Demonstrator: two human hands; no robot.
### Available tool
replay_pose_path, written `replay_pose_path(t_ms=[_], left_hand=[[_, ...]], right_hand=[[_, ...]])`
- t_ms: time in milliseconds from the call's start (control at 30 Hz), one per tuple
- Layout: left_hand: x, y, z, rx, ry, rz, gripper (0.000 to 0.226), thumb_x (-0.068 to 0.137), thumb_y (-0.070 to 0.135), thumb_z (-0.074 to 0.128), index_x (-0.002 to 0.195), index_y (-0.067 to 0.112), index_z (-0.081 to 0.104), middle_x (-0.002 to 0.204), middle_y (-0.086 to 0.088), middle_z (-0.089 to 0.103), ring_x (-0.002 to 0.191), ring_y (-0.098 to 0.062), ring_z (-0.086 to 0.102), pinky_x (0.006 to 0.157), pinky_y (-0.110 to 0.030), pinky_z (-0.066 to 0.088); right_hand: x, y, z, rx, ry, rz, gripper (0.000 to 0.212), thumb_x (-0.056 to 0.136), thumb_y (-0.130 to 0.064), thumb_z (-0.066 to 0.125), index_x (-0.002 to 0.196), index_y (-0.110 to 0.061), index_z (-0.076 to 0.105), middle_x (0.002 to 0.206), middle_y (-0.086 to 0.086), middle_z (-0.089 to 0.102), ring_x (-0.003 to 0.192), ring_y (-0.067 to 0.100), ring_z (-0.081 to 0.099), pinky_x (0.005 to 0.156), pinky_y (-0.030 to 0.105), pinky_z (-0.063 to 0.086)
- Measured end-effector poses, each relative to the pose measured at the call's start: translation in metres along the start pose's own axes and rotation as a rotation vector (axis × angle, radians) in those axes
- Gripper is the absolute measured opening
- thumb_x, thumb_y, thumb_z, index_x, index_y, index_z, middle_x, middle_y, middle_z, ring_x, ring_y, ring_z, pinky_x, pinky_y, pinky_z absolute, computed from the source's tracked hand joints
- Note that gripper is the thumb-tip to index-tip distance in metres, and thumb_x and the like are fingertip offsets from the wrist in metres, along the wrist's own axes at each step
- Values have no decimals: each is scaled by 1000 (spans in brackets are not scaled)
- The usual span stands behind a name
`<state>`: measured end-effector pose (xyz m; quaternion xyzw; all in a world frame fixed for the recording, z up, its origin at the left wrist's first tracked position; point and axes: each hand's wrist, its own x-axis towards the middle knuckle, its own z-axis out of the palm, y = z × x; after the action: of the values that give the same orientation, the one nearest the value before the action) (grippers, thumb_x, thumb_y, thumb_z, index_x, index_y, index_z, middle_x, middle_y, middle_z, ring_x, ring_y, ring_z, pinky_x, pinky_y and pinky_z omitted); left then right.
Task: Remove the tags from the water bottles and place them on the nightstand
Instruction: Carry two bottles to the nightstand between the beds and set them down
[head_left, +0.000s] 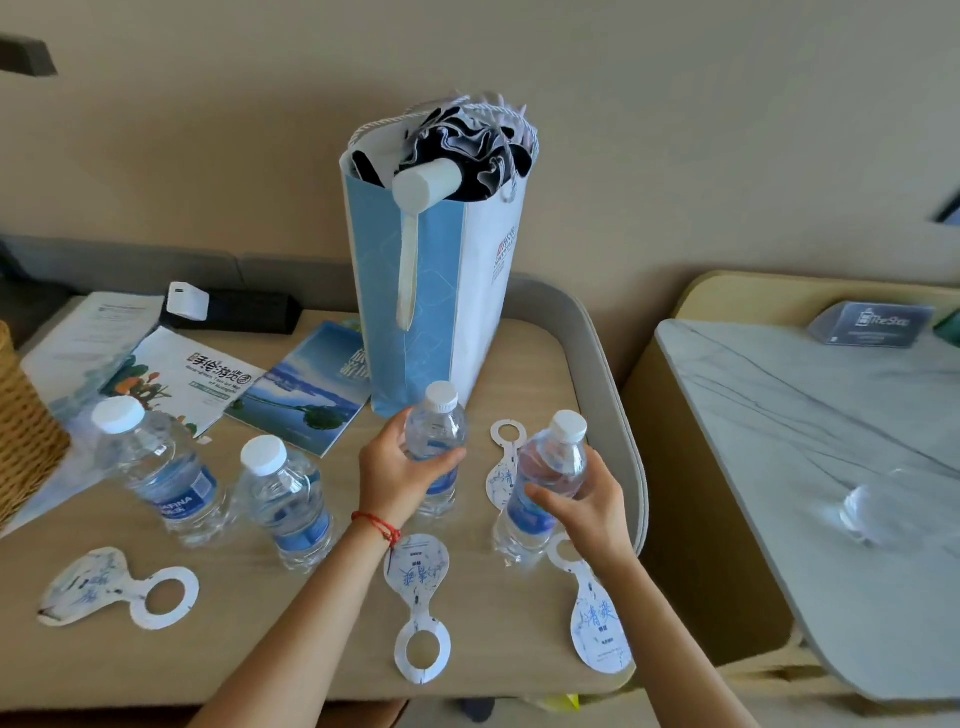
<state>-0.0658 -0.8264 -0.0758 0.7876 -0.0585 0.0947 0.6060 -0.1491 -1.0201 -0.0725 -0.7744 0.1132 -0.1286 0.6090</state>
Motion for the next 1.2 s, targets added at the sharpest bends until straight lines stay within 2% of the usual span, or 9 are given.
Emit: replay_pose_path(t_ms=[67, 200, 333, 567, 700, 833, 967, 1067, 1200], left_hand=[[1, 6, -4, -43, -25, -19, 47, 57, 17, 85, 99, 15, 64, 92, 2, 68, 84, -4, 64, 72, -9, 48], [5, 23, -19, -141, -83, 20, 31, 61, 15, 83, 79, 28, 61, 75, 11, 66, 69, 14, 60, 60, 0, 41], [7, 48, -29, -247, -217, -28, 32, 51, 52, 68, 74, 30, 65, 66, 19, 70, 67, 6, 62, 60, -7, 47], [-25, 68, -2, -634, -456, -292, 45, 40, 42, 81, 78, 20, 74, 76, 1, 74, 73, -21, 69, 74, -38, 53], [-56, 87, 24, -714, -628, -365, 58, 37, 50, 86, 84, 17, 74, 77, -8, 73, 68, -25, 69, 60, -35, 55], [-88, 106, 56, -750, -771, -415, 70, 40, 54, 85, 99, 19, 71, 88, -8, 73, 77, -24, 70, 59, -33, 56], [-131, 127, 91, -664, -883, -415, 69, 34, 60, 84, 89, 19, 72, 85, -6, 73, 75, -24, 70, 60, -32, 56], [-175, 148, 122, -667, -927, -384, 80, 30, 57, 85, 98, 18, 68, 85, -3, 74, 76, -20, 70, 59, -27, 56], [-237, 176, 164, -665, -1013, -341, 67, 31, 55, 86, 86, 18, 74, 80, -7, 74, 72, -22, 70, 58, -29, 56]], right_hand=[[-6, -10, -3, 74, 35, 7, 44, 63, -20, 82, 98, -35, 59, 93, -11, 70, 88, 1, 67, 63, 11, 52], [-22, -37, -11, 145, 58, 22, 41, 54, -43, 76, 93, -31, 67, 92, -8, 73, 89, 12, 70, 66, 18, 54], [-38, -58, -20, 162, 68, 9, 37, 55, -44, 73, 89, -30, 68, 89, -5, 74, 85, 14, 70, 65, 17, 54], [-80, -67, -53, 162, 217, -7, 51, 54, -55, 67, 92, -22, 63, 81, -9, 73, 80, 15, 70, 65, 17, 54], [-112, -65, -79, 158, 324, 28, 52, 54, -54, 62, 93, -20, 63, 79, -11, 73, 77, 9, 70, 60, 14, 52], [-150, -57, -112, 167, 448, 69, 55, 54, -54, 63, 94, -17, 64, 77, -8, 73, 75, 10, 70, 61, 16, 52], [-198, -49, -157, 195, 561, 93, 53, 54, -50, 66, 94, -15, 66, 79, -3, 74, 76, 16, 71, 63, 19, 54], [-241, -42, -198, 200, 654, 111, 57, 52, -48, 67, 95, -11, 66, 77, 0, 74, 72, 17, 71, 61, 21, 54], [-301, -31, -251, 188, 757, 119, 57, 51, -47, 69, 95, -11, 65, 77, 0, 74, 71, 16, 71, 59, 20, 53]])
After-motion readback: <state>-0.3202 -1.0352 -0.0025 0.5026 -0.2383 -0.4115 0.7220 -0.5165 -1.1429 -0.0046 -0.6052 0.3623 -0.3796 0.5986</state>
